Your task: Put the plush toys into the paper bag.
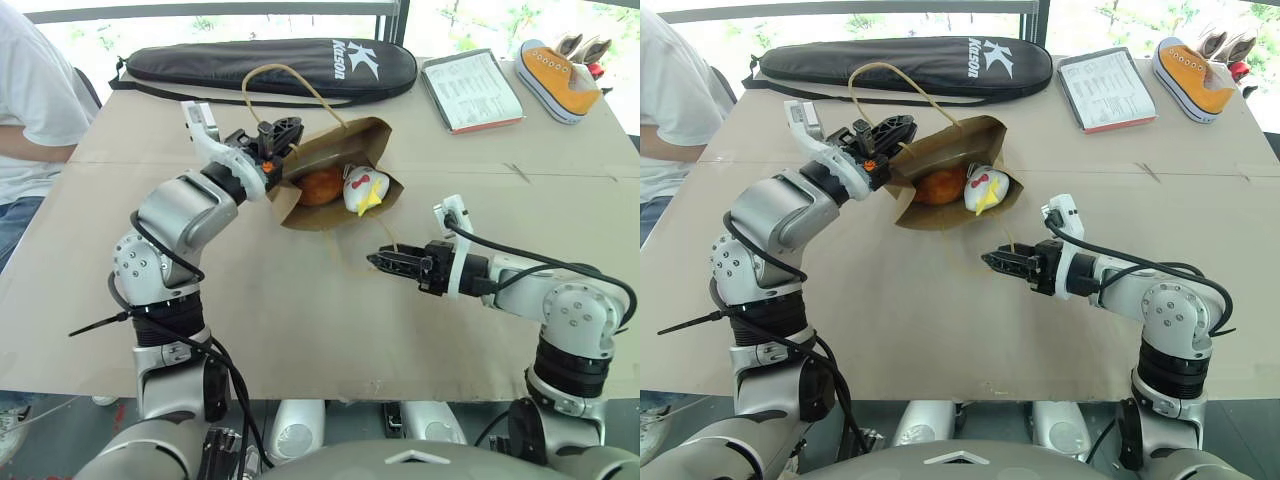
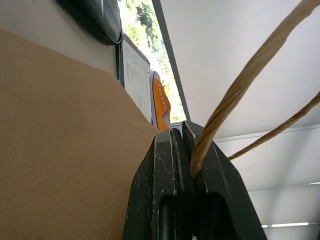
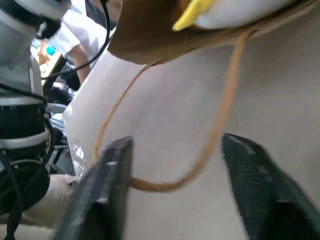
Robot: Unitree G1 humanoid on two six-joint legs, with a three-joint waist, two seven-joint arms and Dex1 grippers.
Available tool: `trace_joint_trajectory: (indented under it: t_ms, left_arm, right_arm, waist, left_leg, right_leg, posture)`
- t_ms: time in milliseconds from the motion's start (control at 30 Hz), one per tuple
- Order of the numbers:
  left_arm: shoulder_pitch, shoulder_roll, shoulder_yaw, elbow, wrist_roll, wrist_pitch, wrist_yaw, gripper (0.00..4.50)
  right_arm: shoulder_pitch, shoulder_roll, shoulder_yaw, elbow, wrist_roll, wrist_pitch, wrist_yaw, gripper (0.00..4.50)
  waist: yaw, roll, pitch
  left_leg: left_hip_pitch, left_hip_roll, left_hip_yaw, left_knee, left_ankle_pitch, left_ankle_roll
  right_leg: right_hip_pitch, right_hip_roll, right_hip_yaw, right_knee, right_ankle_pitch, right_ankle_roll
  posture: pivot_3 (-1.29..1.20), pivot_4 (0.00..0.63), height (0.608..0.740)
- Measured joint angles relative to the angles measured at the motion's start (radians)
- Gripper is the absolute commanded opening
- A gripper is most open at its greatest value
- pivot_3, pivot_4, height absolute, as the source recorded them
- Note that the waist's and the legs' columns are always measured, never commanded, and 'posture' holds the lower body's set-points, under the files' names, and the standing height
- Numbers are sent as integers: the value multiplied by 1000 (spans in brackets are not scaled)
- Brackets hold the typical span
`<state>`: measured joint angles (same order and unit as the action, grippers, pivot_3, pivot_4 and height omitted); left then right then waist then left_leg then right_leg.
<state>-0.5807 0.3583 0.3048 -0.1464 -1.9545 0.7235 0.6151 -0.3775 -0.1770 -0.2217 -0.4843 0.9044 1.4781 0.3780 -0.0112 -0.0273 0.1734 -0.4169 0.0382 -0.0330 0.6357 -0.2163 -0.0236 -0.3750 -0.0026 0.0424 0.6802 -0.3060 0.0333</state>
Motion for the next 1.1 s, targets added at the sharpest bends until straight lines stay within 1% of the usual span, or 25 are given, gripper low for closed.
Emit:
trace_joint_trajectory:
  t_ms: [67,200,300,433,467,500,533,600,633,700,800,867,933,967,1100]
  left_arm:
    - [3,0,0,-2,0,-3,1,0]
    - [20,7,-2,-7,0,-5,0,0]
    - [21,24,-3,-9,-1,-4,-1,0]
    - [7,72,-11,-5,-1,22,-28,0]
    - [-2,104,-17,4,0,43,-48,0]
    - [-18,159,-28,17,10,81,-86,0]
    - [-38,231,-48,34,50,135,-151,0]
    - [-73,330,-84,63,128,212,-255,0]
    - [-113,383,-109,90,205,253,-353,0]
    - [-180,447,-163,122,354,283,-525,0]
    - [-229,463,-250,146,554,271,-724,0]
    - [-242,442,-301,178,662,265,-824,0]
    - [-259,402,-313,206,714,263,-885,0]
    - [-269,388,-314,210,745,263,-919,0]
    - [-270,378,-313,228,850,252,-1006,0]
  right_arm:
    - [1,-14,1,5,1,-5,-2,55]
    - [6,-19,4,10,14,-30,5,55]
    - [-10,18,-42,27,100,-44,5,55]
    - [-97,44,-143,43,334,-104,-49,55]
    - [-123,42,-155,56,414,-135,-83,55]
    - [-161,30,-168,65,526,-185,-132,55]
    - [-199,7,-168,76,622,-234,-185,55]
    - [-253,-34,-167,91,726,-294,-247,55]
    - [-281,-72,-161,103,786,-335,-284,55]
    - [-290,-138,-130,111,821,-366,-308,55]
    - [-235,-191,-69,124,788,-370,-307,55]
    - [-212,-213,-36,138,778,-378,-307,55]
    - [-209,-238,-21,131,774,-396,-305,55]
    - [-186,-269,-9,110,753,-401,-295,55]
    - [-95,-298,38,92,678,-410,-273,55]
  waist:
    - [0,0,0]
    - [-2,0,0]
    - [-2,0,0]
    - [-2,0,0]
    - [-3,0,0]
    - [-4,1,1]
    - [-6,1,1]
    - [-7,1,1]
    - [-5,1,1]
    - [-3,1,1]
    - [-3,1,1]
    - [-5,2,2]
    - [-8,2,2]
    - [-7,2,2]
    - [-10,2,1]
  left_leg:
    - [0,0,0,0,0,0]
    - [0,0,0,0,0,0]
    - [0,0,0,0,0,0]
    - [0,0,0,0,0,0]
    - [0,0,0,0,0,0]
    - [0,0,1,0,0,0]
    - [0,0,2,-1,0,0]
    - [0,0,3,-1,0,0]
    - [0,0,3,-2,0,0]
    - [0,0,4,-3,0,1]
    - [0,0,6,-4,0,1]
    - [-2,0,7,-4,0,1]
    - [-3,1,7,-3,0,1]
    - [-3,1,6,-4,0,1]
    - [-3,2,7,-4,0,1]
  right_leg:
    - [0,0,0,0,0,0]
    - [0,0,0,0,0,0]
    - [0,1,0,0,0,0]
    - [0,0,0,0,0,0]
    - [0,1,0,0,0,0]
    - [0,0,0,0,0,0]
    - [-1,1,-1,0,0,0]
    - [-2,1,0,0,0,0]
    - [-2,1,0,0,0,0]
    - [-2,1,0,-2,0,0]
    - [-2,0,2,-2,0,0]
    - [-4,0,3,-2,0,0]
    - [-5,1,3,-2,0,0]
    - [-5,1,2,-2,0,0]
    - [-6,1,3,-2,-1,0]
  posture:
    - [0,150,740]
    - [0,150,740]
    - [0,150,740]
    - [0,150,740]
    - [0,150,740]
    - [0,150,740]
    - [0,150,740]
    - [0,150,740]
    - [0,150,740]
    - [0,150,740]
    - [0,150,740]
    - [0,150,740]
    - [0,150,740]
    - [0,150,740]
    - [0,150,740]
